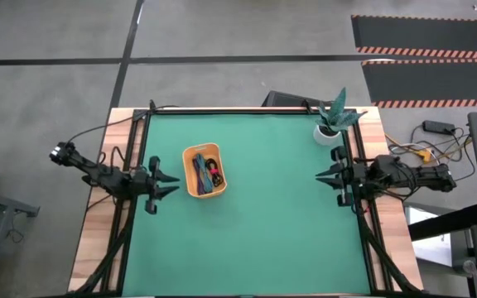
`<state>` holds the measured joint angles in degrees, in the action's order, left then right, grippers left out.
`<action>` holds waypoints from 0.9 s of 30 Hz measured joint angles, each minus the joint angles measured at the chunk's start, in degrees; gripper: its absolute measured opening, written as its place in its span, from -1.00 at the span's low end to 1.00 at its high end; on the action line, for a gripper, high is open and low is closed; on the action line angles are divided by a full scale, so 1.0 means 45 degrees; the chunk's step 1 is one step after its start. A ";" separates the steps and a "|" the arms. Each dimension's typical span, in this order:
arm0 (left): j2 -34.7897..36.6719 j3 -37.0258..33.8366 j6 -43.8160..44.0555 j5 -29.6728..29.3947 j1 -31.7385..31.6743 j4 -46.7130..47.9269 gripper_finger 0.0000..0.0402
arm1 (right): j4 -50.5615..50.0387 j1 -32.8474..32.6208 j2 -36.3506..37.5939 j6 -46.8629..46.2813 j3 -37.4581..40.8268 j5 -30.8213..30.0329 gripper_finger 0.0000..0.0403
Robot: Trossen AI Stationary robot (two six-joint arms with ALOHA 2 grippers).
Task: Pick and place USB-C Cables
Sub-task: Return to Home Position
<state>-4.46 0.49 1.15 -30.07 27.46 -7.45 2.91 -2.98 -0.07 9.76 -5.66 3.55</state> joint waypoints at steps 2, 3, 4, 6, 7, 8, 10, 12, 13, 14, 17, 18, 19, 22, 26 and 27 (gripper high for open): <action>-0.0103 0.0000 0.0009 -0.0013 0.0005 -0.0603 -0.52 | 0.0042 0.0000 0.0014 -0.0235 0.0021 0.0002 -0.83; -0.0146 -0.0002 0.0004 -0.0083 0.0000 -0.0954 -0.52 | 0.0099 0.0000 0.0014 -0.0320 0.0021 0.0102 -0.83; -0.0172 -0.0005 0.0008 -0.0119 0.0000 -0.1224 -0.52 | 0.0146 0.0000 0.0014 -0.0456 0.0021 0.0347 -0.83; -0.0166 -0.0005 0.0004 -0.0115 0.0000 -0.1579 -0.52 | 0.0180 0.0000 0.0009 -0.0702 0.0037 0.1138 -0.83; -0.0152 -0.0005 -0.0001 -0.0120 0.0000 -0.1640 -0.52 | 0.0210 0.0000 0.0009 -0.0814 0.0091 0.1600 -0.83; -0.0156 0.0000 0.0000 -0.0116 0.0000 -0.1627 -0.52 | 0.0215 0.0000 0.0014 -0.0846 0.0138 0.2045 -0.83; -0.0171 0.0000 -0.0001 -0.0117 0.0000 -0.1576 -0.52 | 0.0372 -0.0005 0.0014 -0.0826 0.0272 0.2522 -0.83; -0.0207 0.0000 -0.0001 -0.0118 0.0000 -0.1571 -0.52 | 0.0524 -0.0005 0.0014 -0.0407 0.0418 0.2542 -0.83; -0.0236 0.0000 -0.0001 -0.0117 0.0000 -0.1565 -0.52 | 0.0522 0.0000 0.0014 -0.0092 0.0511 0.2528 -0.83; -0.0252 0.0000 -0.0001 -0.0119 0.0000 -0.1558 -0.52 | 0.0483 0.0000 0.0012 0.0129 0.0605 0.2444 -0.83; -0.0250 -0.0005 -0.0001 -0.0120 0.0000 -0.1558 -0.52 | 0.0231 0.0000 0.0008 0.0160 0.0750 0.2216 -0.83; -0.0249 -0.0005 -0.0001 -0.0120 0.0000 -0.1558 -0.52 | 0.0086 0.0000 -0.0019 0.0160 0.0750 0.2205 -0.83; -0.0243 -0.0005 -0.0001 -0.0120 0.0000 -0.1560 -0.52 | -0.0089 0.0000 -0.0046 0.0160 0.0750 0.2210 -0.83; -0.0239 -0.0010 -0.0001 -0.0125 0.0000 -0.1563 -0.52 | -0.0434 0.0000 -0.0215 -0.0149 0.0754 0.2210 -0.83; -0.0252 -0.0010 -0.0001 -0.0130 0.0000 -0.1563 -0.52 | -0.0757 0.0000 -0.0501 -0.0729 0.0764 0.2205 -0.83; -0.0260 -0.0010 -0.0001 -0.0130 0.0000 -0.1563 -0.52 | -0.0762 0.0000 -0.0560 -0.0870 0.0764 0.2206 -0.83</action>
<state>-5.63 0.45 1.15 -30.65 27.46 -14.48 -0.51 -2.98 -2.60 5.85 -2.22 13.48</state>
